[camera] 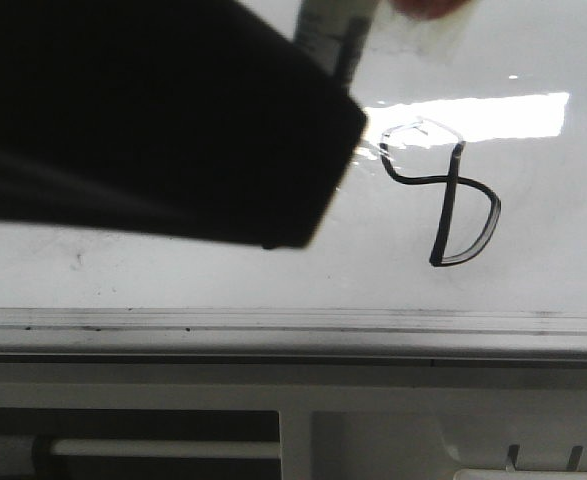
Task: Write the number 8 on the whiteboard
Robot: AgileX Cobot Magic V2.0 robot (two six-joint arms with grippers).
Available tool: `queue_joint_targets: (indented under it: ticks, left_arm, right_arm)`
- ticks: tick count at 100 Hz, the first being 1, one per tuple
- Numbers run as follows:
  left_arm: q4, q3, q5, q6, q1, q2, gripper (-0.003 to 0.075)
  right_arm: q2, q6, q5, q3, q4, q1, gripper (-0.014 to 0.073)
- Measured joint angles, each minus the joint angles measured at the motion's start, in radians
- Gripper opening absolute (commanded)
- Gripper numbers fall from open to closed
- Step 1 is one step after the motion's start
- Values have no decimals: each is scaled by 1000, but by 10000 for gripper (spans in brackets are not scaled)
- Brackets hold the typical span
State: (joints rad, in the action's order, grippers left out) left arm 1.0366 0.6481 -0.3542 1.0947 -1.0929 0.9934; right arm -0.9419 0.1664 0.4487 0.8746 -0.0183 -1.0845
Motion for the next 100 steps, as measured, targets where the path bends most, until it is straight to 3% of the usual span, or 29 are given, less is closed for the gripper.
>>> queue_joint_targets:
  ticks: [46, 79, 100]
  left_arm:
    - [140, 0, 40, 93, -2, 25, 290]
    - [156, 6, 34, 96, -2, 39, -17]
    - [152, 12, 20, 105, -2, 46, -20]
  right_arm:
    - [-24, 0, -39, -44, -42, 0, -71]
    - [-25, 2, -106, -63, -61, 0, -71]
    - [-25, -2, -112, -63, -63, 0, -71]
